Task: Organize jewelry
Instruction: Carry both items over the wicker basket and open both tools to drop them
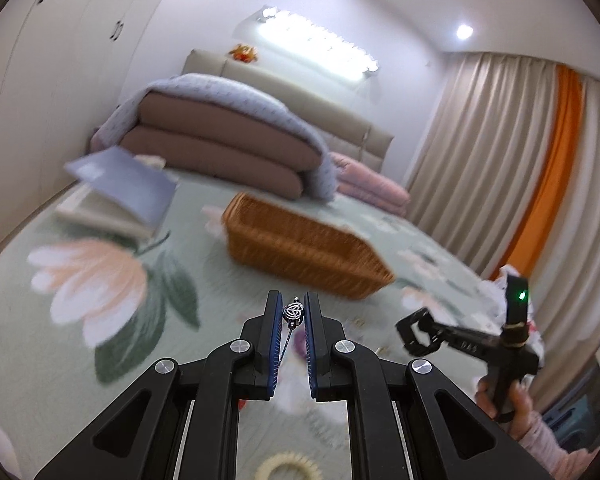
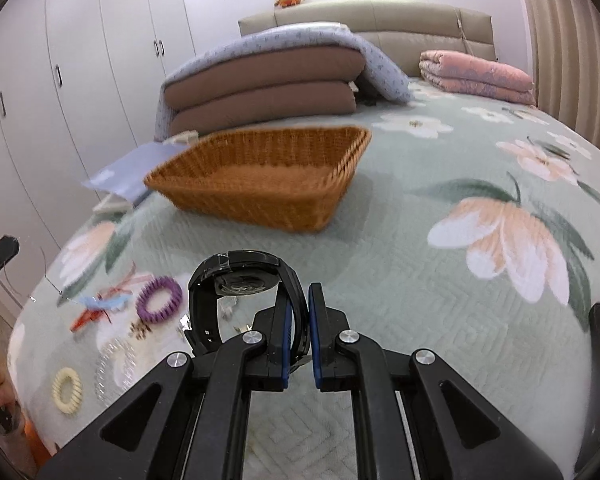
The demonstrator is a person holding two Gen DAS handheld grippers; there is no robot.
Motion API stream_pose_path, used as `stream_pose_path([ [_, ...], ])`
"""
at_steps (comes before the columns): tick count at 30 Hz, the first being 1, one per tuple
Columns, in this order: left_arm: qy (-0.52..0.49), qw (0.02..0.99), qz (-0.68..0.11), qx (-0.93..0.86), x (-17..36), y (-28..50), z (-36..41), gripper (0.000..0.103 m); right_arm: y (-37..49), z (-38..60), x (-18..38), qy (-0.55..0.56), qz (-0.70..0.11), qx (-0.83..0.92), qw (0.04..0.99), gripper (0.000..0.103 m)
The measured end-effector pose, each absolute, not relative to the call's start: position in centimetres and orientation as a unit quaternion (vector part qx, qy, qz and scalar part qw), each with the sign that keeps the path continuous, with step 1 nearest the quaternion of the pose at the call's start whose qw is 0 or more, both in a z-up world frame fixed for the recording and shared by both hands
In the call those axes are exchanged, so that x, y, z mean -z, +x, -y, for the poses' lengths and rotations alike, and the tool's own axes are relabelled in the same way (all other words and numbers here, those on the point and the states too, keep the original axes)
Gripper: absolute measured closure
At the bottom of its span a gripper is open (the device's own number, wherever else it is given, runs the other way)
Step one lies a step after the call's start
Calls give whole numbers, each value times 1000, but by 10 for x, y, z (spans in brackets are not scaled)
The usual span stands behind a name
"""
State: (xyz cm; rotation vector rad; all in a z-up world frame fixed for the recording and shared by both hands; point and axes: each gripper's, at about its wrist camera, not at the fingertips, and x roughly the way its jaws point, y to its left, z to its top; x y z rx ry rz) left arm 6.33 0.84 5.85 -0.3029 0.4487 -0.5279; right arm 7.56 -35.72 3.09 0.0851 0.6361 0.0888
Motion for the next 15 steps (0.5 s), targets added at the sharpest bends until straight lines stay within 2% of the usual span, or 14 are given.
stream_pose_path([
  [9,-119,929,-179,302,-124,119,45,92,117,358,-93,33,-259,-34,965,92],
  [15,-109,924,-195,309,-128,193,98,92,199,364,-87,64,-283,-22,957,92],
])
